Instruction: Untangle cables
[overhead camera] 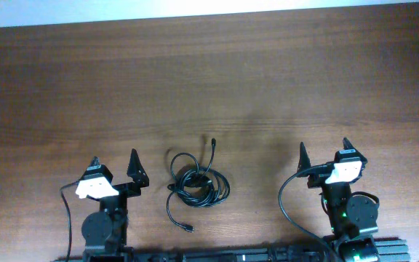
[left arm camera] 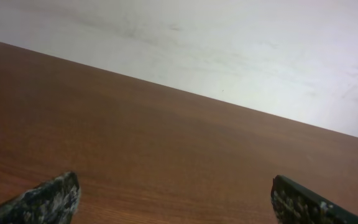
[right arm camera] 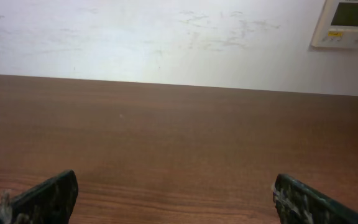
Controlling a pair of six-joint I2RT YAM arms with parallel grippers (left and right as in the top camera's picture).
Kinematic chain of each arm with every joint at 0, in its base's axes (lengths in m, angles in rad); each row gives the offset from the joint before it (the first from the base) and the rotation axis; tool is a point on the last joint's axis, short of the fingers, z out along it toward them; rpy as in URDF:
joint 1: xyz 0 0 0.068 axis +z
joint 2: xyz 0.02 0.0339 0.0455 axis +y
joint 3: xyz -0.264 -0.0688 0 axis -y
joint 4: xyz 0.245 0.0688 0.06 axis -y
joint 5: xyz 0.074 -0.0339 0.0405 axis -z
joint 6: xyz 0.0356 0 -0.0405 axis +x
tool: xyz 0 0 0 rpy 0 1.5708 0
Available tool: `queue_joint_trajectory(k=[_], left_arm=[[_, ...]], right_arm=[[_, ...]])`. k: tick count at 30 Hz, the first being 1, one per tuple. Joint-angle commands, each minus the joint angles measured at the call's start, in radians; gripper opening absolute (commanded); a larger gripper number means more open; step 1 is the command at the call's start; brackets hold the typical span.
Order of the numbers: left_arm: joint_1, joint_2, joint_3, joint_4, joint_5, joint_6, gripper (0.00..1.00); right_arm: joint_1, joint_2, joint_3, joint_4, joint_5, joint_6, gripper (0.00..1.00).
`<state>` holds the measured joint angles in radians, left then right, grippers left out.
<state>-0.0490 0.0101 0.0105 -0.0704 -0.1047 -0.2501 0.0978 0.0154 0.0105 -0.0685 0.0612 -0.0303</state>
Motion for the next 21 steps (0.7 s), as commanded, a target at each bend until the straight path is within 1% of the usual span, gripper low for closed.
queue_joint_trajectory(k=[1,5,11,14,17,19,21], left_arm=[[0.007,-0.004,-0.001,-0.006,0.003,0.016,0.99],[0.006,-0.004,-0.001,-0.007,0.037,0.016,0.99],[0.006,-0.003,0.0,-0.014,0.047,0.025,0.99],[0.006,0.002,0.018,-0.048,0.064,0.059,0.99],[0.006,0.029,0.061,-0.114,0.064,0.065,0.99],[0.006,0.052,0.086,-0.126,0.055,0.066,0.99],[0.006,0.077,0.108,-0.122,0.056,0.094,0.99]], right_arm=[[-0.008,-0.012,-0.005,-0.01,-0.009,0.001,0.99],[-0.008,-0.012,-0.005,-0.01,-0.009,0.001,0.99],[-0.008,-0.012,-0.005,-0.01,-0.009,0.001,0.99],[-0.008,-0.012,-0.005,-0.01,-0.009,0.001,0.99],[-0.008,-0.012,-0.005,-0.01,-0.009,0.001,0.99],[-0.008,-0.012,-0.005,-0.01,-0.009,0.001,0.99],[-0.008,-0.012,-0.005,-0.01,-0.009,0.001,0.99]])
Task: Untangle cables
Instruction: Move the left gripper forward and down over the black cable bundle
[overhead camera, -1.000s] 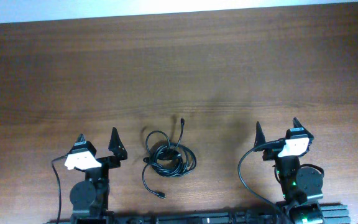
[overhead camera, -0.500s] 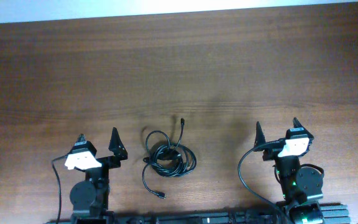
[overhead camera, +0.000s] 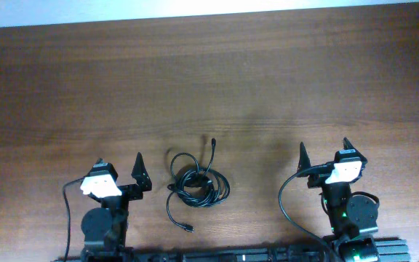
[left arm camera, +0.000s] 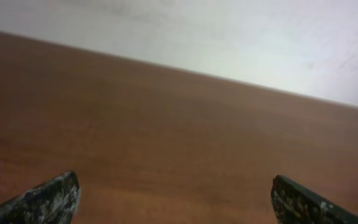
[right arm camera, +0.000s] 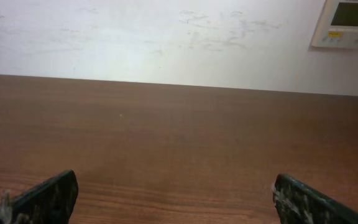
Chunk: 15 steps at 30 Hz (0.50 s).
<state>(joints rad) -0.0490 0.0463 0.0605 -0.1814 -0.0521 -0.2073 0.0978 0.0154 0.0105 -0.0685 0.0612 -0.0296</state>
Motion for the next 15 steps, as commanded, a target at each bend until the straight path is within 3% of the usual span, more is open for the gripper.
queue_joint_trajectory(k=[1,10,15], left_arm=[[0.006,0.061,0.076,-0.01,0.003,0.068,0.99],[0.006,0.323,0.304,-0.018,0.004,0.094,0.99],[0.006,0.512,0.488,-0.102,0.022,0.093,0.99]], right_arm=[[-0.008,-0.012,-0.005,-0.01,-0.009,0.0,0.99],[-0.008,-0.012,-0.005,-0.01,-0.009,0.0,0.99],[-0.008,-0.012,-0.005,-0.01,-0.009,0.0,0.99]])
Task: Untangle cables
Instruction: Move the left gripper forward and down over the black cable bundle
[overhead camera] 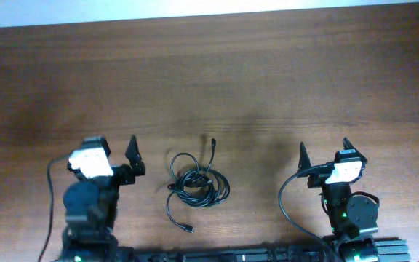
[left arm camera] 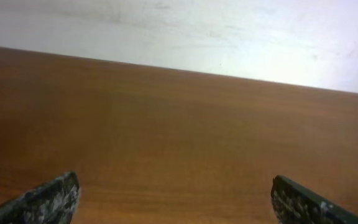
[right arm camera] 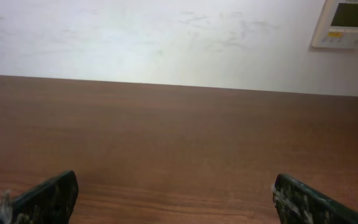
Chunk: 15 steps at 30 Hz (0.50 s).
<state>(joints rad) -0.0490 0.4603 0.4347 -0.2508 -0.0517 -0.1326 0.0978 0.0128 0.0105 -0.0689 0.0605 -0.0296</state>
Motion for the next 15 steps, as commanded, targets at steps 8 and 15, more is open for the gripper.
queue_joint_trajectory(k=[8,15], left_arm=[[0.006,0.42,0.491,-0.37,0.082,0.019,0.99],[0.006,0.614,0.761,-0.681,0.083,0.018,0.99]], right_arm=[[-0.008,-0.009,-0.005,-0.01,-0.008,0.0,0.99],[-0.008,-0.009,-0.005,-0.01,-0.008,0.0,0.99]])
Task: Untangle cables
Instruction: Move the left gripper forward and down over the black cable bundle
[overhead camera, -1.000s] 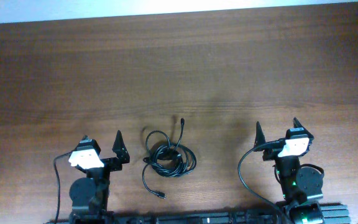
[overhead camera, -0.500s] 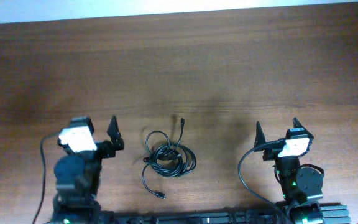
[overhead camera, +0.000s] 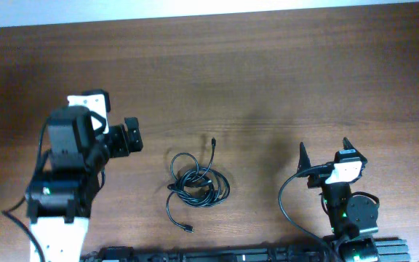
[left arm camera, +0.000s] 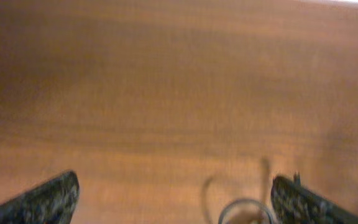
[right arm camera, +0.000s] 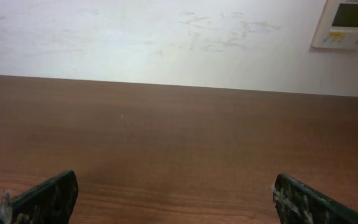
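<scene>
A black cable [overhead camera: 196, 184] lies coiled and tangled on the brown table, one plug end [overhead camera: 214, 142] pointing to the back, the other [overhead camera: 188, 228] near the front. My left gripper [overhead camera: 131, 137] hangs open to the left of the coil and above the table; its wrist view is blurred and shows a loop of the cable [left arm camera: 244, 208] at the bottom edge, between the fingers. My right gripper [overhead camera: 323, 155] stands open at the front right, well away from the cable, with only bare table between its fingers [right arm camera: 45, 196].
The wooden table [overhead camera: 268, 80] stretches wide behind the cable to a white wall at the back. A wall thermostat [right arm camera: 348, 22] shows in the right wrist view. The arm bases and a black lead [overhead camera: 289, 204] sit at the front edge.
My left arm has risen and moved back, and its wrist has tipped down, so the cable now shows in its view. The gripper stays open. The right arm and cable have not moved.
Both grippers stood open at the front, each side of the coiled cable, looking at the far wall. The left arm then turned a little and moved back, and now stands raised beside the coil, looking down. The right arm kept still throughout.
</scene>
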Controlling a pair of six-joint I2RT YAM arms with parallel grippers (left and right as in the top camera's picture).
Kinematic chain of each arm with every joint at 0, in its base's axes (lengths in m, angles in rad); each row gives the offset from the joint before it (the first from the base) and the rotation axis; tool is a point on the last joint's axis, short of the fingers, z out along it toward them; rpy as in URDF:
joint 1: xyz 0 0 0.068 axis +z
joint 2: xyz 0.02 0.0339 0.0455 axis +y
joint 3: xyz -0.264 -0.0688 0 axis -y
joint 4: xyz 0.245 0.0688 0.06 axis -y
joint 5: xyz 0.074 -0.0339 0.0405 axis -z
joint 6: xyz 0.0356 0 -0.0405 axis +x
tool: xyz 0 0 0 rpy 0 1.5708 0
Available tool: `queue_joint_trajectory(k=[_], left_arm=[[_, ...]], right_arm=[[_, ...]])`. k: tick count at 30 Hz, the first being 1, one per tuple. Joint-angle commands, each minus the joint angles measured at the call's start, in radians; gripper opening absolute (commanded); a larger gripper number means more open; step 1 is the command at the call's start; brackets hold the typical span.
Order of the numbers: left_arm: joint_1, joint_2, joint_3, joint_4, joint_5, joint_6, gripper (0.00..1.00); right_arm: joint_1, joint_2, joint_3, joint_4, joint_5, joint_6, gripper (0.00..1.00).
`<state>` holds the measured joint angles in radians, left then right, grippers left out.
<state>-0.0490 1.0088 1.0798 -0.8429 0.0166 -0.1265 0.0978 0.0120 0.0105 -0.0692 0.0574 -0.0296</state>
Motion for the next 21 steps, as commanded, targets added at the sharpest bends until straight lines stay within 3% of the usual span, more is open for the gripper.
queue_joint_trajectory(k=[1,14,21], left_arm=[[0.006,0.09,0.151,-0.134,0.016,0.012,0.99],[-0.093,0.283,0.222,-0.331,0.111,0.004,0.99],[-0.156,0.366,0.222,-0.34,0.122,-0.276,0.99]], right_arm=[[-0.008,-0.008,-0.005,-0.009,-0.005,0.0,0.99],[-0.008,-0.008,-0.005,-0.009,-0.005,0.0,0.99],[-0.008,-0.008,-0.005,-0.009,-0.005,0.0,0.99]])
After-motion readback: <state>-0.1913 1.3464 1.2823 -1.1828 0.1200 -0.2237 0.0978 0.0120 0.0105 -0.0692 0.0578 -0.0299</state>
